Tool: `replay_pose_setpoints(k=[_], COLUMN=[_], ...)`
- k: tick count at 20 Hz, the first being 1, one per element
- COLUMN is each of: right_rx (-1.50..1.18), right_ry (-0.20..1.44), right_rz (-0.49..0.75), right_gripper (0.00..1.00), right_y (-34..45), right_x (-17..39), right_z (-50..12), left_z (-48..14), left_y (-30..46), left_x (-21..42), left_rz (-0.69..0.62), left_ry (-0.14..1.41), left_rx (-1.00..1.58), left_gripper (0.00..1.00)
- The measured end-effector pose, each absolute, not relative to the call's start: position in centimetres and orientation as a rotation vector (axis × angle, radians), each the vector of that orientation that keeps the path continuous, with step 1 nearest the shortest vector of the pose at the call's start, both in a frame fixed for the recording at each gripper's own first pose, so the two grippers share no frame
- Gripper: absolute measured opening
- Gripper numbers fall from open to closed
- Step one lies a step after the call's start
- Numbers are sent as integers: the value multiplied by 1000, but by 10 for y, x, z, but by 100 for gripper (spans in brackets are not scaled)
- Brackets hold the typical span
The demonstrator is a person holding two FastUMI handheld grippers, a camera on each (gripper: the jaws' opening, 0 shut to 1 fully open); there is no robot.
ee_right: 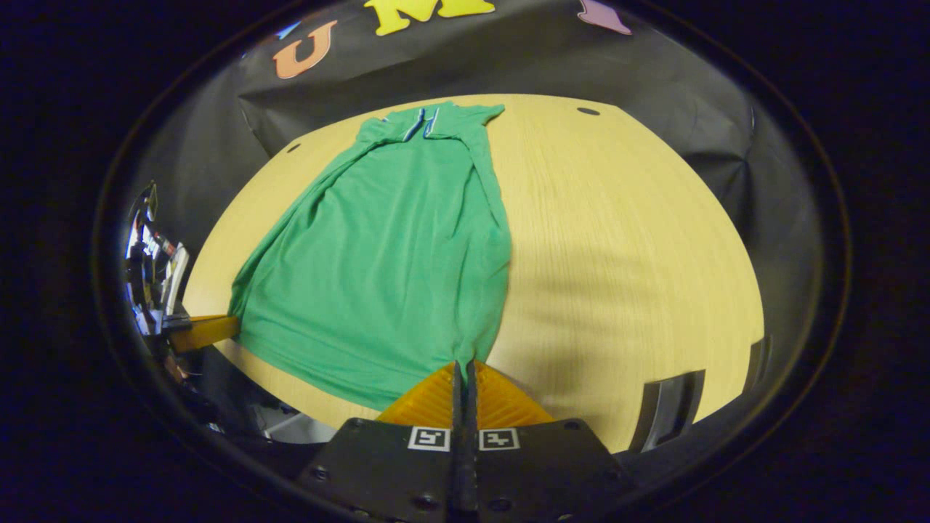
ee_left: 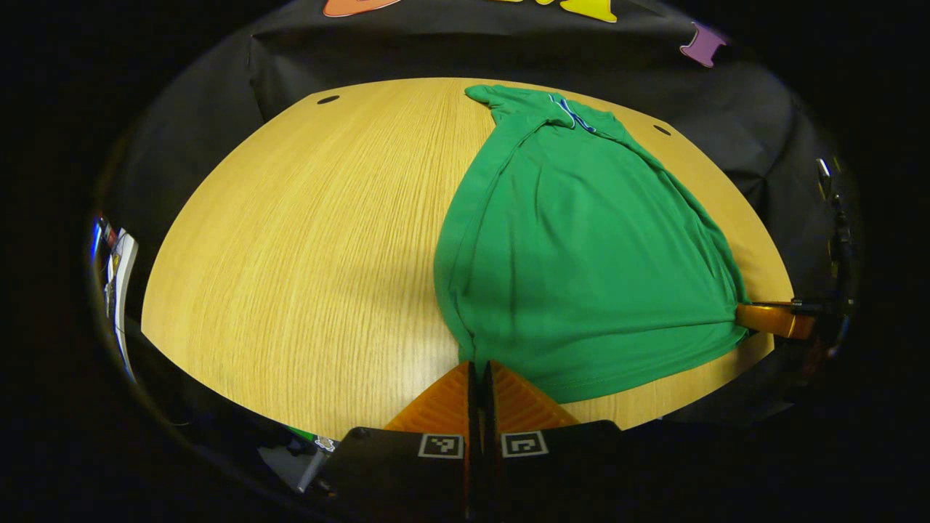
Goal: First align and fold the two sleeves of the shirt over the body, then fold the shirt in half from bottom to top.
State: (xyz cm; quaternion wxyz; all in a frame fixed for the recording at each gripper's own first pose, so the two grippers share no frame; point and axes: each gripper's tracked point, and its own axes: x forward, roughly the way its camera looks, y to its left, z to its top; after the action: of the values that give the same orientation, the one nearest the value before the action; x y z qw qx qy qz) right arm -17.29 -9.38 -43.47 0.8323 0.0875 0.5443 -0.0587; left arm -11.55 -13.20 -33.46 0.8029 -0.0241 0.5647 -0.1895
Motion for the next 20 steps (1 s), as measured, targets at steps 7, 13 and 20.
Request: replay_pose_setpoints(k=[7, 13, 20], right_rx=[200, 224, 247], right_ry=[1076, 952, 777], right_rz=[-136, -179, -159], right_gripper=[0, 0, 1], right_y=[-94, -97, -111], right_x=[-161, -134, -44], right_z=[-401, -342, -260], left_z=[-251, -185, -124], left_y=[-162, -168, -182], left_x=[-77, -19, 56], left_rz=[-496, -513, -496], left_ry=[1141, 993, 836], left_rx=[-134, -199, -276], left_gripper=[6, 6, 6])
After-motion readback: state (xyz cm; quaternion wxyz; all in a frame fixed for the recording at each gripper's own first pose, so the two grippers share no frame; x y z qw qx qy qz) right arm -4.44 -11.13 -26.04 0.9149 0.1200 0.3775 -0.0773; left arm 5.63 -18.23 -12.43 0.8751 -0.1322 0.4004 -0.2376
